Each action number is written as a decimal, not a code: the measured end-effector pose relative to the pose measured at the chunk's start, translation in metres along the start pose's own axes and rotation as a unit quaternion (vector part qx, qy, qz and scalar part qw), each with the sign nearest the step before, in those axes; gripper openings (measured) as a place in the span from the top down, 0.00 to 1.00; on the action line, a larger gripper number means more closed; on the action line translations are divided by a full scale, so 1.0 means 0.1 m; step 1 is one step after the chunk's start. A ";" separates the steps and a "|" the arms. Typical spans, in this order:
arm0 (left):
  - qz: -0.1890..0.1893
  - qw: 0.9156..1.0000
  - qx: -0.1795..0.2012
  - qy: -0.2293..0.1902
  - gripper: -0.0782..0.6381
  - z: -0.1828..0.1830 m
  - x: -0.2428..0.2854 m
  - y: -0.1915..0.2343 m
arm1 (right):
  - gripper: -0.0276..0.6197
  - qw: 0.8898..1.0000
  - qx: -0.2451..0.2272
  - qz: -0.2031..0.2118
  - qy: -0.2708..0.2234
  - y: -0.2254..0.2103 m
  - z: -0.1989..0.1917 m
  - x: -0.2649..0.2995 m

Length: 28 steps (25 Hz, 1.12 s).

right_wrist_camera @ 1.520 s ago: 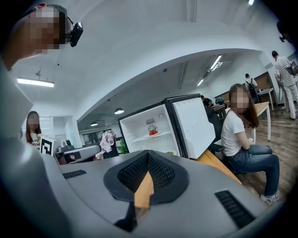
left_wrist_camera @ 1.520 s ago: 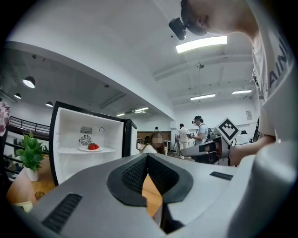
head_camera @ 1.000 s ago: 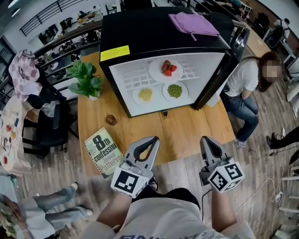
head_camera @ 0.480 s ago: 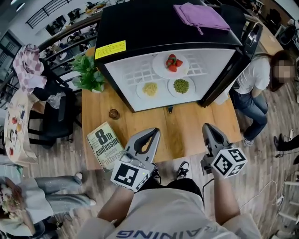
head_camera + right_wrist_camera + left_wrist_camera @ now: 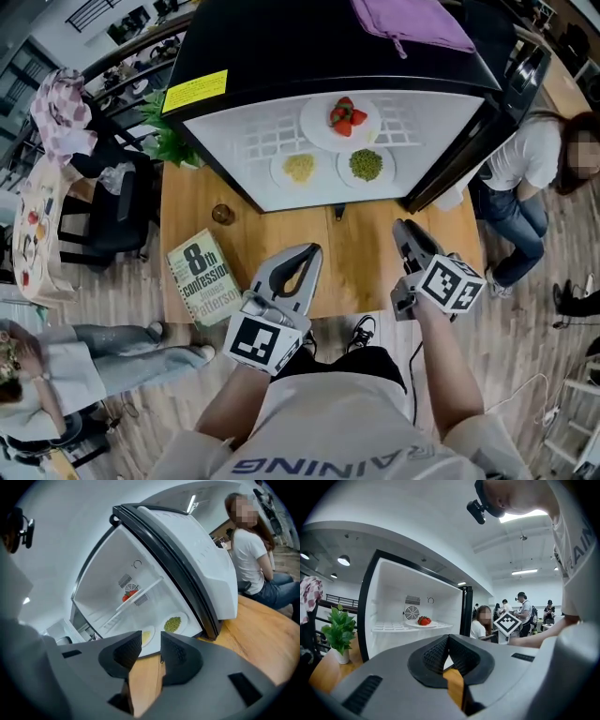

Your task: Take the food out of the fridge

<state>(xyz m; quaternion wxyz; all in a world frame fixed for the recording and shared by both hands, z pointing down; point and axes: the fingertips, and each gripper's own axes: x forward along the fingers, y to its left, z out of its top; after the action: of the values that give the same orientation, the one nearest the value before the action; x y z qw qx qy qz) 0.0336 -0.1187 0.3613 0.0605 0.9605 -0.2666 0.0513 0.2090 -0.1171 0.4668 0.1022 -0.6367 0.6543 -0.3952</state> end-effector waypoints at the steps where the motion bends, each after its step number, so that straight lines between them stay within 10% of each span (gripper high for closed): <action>1: 0.003 1.000 -0.001 0.002 0.88 -0.02 0.03 0.01 | 0.78 1.000 0.013 -0.003 0.002 -0.06 -0.02 0.09; 12: 0.021 1.000 -0.006 0.003 0.88 -0.15 0.15 0.11 | 0.78 0.960 0.276 -0.038 -0.008 -0.75 -0.25 1.07; 28: 0.027 0.999 -0.039 0.022 0.88 -0.31 0.09 0.23 | 0.78 0.925 0.376 -0.045 -0.037 -1.01 -0.33 1.45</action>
<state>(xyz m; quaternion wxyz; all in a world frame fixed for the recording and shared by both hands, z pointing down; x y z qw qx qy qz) 0.0272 -0.1382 0.3953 0.1024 0.9485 -0.2929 0.0633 0.2398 -0.2245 0.6074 0.3404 -0.5947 0.4242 -0.5920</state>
